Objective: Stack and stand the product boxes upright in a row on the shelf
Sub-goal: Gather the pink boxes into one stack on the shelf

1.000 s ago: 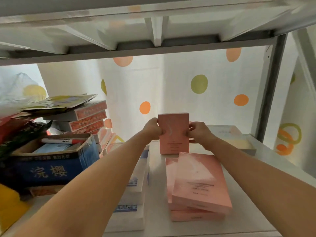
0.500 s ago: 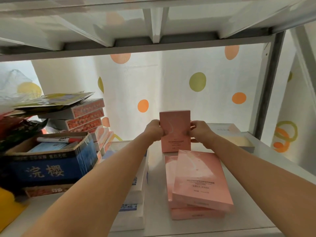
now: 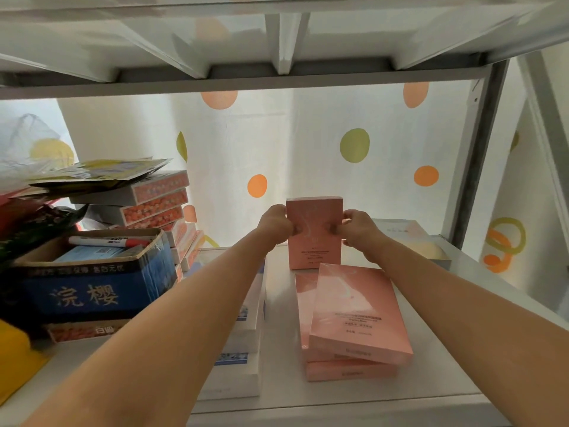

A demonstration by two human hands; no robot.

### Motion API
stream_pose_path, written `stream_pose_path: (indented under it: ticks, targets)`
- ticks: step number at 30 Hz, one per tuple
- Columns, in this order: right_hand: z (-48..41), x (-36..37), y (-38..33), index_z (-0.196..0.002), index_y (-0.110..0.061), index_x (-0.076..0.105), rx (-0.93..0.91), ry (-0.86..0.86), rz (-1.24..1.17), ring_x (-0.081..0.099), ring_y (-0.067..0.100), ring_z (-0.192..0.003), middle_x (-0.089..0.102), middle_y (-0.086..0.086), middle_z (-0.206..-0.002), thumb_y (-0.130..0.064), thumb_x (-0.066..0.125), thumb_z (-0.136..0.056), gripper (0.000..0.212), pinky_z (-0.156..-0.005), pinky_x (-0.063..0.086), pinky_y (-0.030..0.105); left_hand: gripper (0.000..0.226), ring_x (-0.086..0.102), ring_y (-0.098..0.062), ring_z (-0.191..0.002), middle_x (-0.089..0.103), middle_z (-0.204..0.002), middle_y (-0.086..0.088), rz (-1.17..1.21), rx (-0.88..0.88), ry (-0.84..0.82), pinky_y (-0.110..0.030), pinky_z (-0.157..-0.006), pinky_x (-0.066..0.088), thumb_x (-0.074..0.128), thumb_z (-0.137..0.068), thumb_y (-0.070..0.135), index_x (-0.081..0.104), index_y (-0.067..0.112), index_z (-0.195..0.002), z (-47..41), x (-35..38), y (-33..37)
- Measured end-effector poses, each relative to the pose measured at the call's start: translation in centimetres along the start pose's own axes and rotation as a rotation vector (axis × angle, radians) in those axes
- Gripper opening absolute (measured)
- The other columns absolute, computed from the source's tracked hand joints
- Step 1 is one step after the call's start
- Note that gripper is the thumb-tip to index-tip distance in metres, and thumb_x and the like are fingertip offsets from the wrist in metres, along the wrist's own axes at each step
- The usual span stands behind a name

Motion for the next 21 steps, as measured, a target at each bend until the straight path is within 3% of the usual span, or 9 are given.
stream_pose_path:
  ticks: [2,4,6,9,11,14,21]
  targets:
    - [0.2,-0.3,-0.3,-0.103,-0.011,0.062,-0.013,0.021,0.010,0.065,0.027,-0.090,0.066,0.007,-0.091,-0.024,0.076,-0.079,0.031,-0.084,0.053,0.043,0.030,0.060,-0.022,-0.066,0.075,-0.085,-0.013,0.000,0.002,0.009,-0.031,-0.063,0.051,0.055,-0.067,0.020,0.070,0.005,-0.089,0.5,-0.2,0.2]
    - [0.4,-0.6,-0.6,-0.107,-0.011,0.062,-0.019,0.041,0.021,0.066,0.029,-0.094,0.068,0.008,-0.096,-0.025,0.076,-0.079,0.035,-0.087,0.053,0.045,0.031,0.057,-0.023,-0.069,0.071,-0.082,-0.009,0.000,-0.007,0.004,-0.028,-0.062,0.045,0.058,-0.063,0.018,0.069,0.007,-0.090,1.1,-0.3,0.3]
    - [0.6,-0.9,-0.9,-0.112,-0.011,0.062,-0.034,0.062,0.025,0.067,0.029,-0.100,0.068,0.009,-0.100,-0.025,0.076,-0.079,0.038,-0.089,0.053,0.044,0.036,0.058,-0.023,-0.076,0.071,-0.090,-0.010,-0.001,0.000,0.001,-0.030,-0.067,0.046,0.061,-0.058,0.018,0.068,0.009,-0.091,1.5,-0.4,0.3]
    - [0.8,-1.1,-1.1,-0.113,-0.011,0.061,-0.041,0.074,0.026,0.066,0.029,-0.103,0.068,0.008,-0.102,-0.024,0.076,-0.080,0.039,-0.092,0.052,0.045,0.031,0.061,-0.024,-0.084,0.071,-0.102,-0.012,0.027,-0.015,0.008,-0.032,-0.075,0.049,0.070,-0.068,0.012,0.064,0.013,-0.098,1.4,-0.6,-0.2]
    - [1.1,-1.0,-1.0,-0.111,-0.011,0.061,-0.033,0.066,0.029,0.066,0.030,-0.103,0.068,0.009,-0.101,-0.023,0.076,-0.080,0.036,-0.091,0.052,0.045,0.049,0.065,-0.026,-0.093,0.070,-0.109,-0.013,0.014,-0.039,0.010,-0.035,-0.080,0.052,0.071,-0.069,0.014,0.059,0.010,-0.116,1.2,-0.6,-1.0]
    - [1.4,-0.9,-1.0,-0.109,-0.012,0.060,-0.031,0.057,0.024,0.066,0.032,-0.104,0.067,0.009,-0.100,-0.020,0.076,-0.080,0.034,-0.089,0.052,0.045,0.067,0.066,-0.030,-0.105,0.067,-0.116,-0.014,0.003,-0.060,0.007,-0.041,-0.092,0.054,0.073,-0.064,0.017,0.054,0.008,-0.127,1.2,-0.6,-1.4]
    - [1.5,-1.0,-0.9,-0.122,-0.008,0.057,-0.016,0.051,0.030,0.065,0.031,-0.106,0.067,0.010,-0.105,-0.013,0.075,-0.080,0.046,-0.087,0.051,0.041,0.060,0.064,-0.030,-0.109,0.069,-0.112,-0.013,-0.013,-0.044,0.024,-0.037,-0.090,0.053,0.073,-0.075,0.010,0.051,0.009,-0.131,2.0,-1.1,-0.6]
Point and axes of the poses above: each hand's wrist, its own z-axis away from the middle knuckle, its own x-axis out of the palm, y = z × x, the point moved 7 cm from there along -z, towards the middle knuckle
